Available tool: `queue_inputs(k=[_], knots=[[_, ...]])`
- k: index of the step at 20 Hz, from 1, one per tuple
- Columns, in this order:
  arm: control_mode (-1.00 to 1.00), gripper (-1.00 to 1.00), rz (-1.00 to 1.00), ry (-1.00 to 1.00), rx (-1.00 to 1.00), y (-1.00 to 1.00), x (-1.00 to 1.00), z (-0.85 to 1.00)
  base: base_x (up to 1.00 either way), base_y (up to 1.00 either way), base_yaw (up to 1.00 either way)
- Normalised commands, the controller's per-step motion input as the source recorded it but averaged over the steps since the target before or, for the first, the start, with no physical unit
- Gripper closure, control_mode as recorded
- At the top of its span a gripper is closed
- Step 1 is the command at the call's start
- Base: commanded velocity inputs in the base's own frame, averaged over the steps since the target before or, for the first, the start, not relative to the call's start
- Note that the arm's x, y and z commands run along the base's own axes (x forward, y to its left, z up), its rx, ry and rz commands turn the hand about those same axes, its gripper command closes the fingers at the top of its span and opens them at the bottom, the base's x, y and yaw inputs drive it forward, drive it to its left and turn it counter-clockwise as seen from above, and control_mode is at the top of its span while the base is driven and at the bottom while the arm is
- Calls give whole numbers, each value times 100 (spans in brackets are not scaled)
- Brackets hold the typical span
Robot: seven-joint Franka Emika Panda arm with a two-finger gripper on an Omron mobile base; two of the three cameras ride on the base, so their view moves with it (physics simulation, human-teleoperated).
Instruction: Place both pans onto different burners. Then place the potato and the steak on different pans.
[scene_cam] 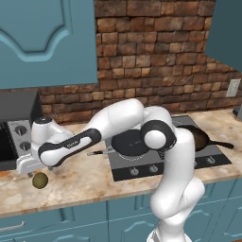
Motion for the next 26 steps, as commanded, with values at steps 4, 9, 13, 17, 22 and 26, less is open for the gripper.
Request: queue_inputs(k=[4,9,13,17,22,26], knots=[[-100,-100,0,0,0,-5,0,-24,0,0,0],[-100,-100,0,0,0,-11,0,-31,0,0,0],[-100,-100,0,0,0,0,0,-33,0,0,0],[-100,-100,0,0,0,1,0,-32,0,0,0],[-100,-100,0,0,0,8,8,-18,0,0,0],[-100,-100,0,0,0,7,10,-22,0,0,0]])
